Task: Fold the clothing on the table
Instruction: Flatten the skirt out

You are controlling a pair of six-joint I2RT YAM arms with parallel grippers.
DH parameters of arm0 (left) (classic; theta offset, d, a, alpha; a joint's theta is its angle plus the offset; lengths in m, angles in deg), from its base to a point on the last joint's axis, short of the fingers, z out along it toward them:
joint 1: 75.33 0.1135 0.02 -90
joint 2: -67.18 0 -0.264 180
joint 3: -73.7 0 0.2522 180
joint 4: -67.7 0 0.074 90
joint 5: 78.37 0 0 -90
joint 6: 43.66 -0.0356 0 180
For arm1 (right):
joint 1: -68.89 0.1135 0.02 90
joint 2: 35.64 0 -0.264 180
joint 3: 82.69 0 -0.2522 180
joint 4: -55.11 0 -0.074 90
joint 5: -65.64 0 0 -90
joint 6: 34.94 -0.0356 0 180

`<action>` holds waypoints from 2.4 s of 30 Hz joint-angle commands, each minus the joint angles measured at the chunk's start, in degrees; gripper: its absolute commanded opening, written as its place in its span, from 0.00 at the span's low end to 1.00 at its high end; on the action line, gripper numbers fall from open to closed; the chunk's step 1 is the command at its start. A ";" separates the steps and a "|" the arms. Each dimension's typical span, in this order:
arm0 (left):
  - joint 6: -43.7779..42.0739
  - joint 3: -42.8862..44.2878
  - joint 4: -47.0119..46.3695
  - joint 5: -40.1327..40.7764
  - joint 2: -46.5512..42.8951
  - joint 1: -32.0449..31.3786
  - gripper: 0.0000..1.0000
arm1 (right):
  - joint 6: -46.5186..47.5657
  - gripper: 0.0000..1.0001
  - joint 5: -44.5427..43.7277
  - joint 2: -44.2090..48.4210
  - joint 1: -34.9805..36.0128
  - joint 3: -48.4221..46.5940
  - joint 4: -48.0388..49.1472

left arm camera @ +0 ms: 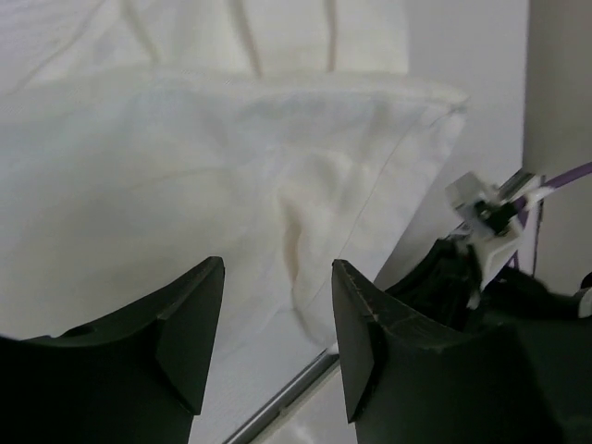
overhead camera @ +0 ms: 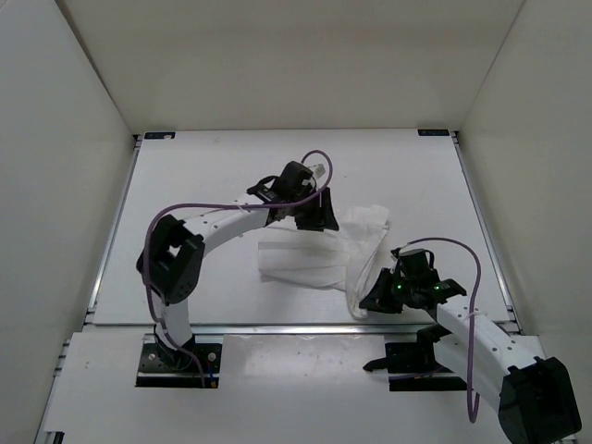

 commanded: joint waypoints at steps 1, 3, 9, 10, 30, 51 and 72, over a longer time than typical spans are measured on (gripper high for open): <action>3.93 6.96 -6.15 -2.60 3.90 -2.07 0.61 | -0.93 0.00 -3.80 -0.56 0.65 1.70 1.95; 8.40 8.02 -9.66 -4.18 6.63 -2.33 0.63 | -1.02 0.00 -5.47 -1.35 1.71 2.14 2.30; 11.32 17.40 -9.08 -6.47 14.71 -3.91 0.68 | -0.84 0.00 -6.18 -2.32 2.51 4.78 5.28; 12.02 18.47 -9.25 -6.91 16.12 -3.48 0.69 | -1.10 0.00 -6.36 -2.32 3.20 4.87 5.46; 11.24 52.21 14.91 -15.79 40.54 -5.50 0.97 | -0.31 0.00 -8.29 -0.92 4.09 7.15 8.01; -6.52 33.45 23.99 3.36 33.74 -4.37 0.00 | 2.23 0.00 -5.30 -1.44 4.87 7.07 11.44; -14.07 4.95 5.18 8.29 8.05 4.95 0.63 | 6.20 0.00 -5.39 -28.94 9.27 -5.50 18.65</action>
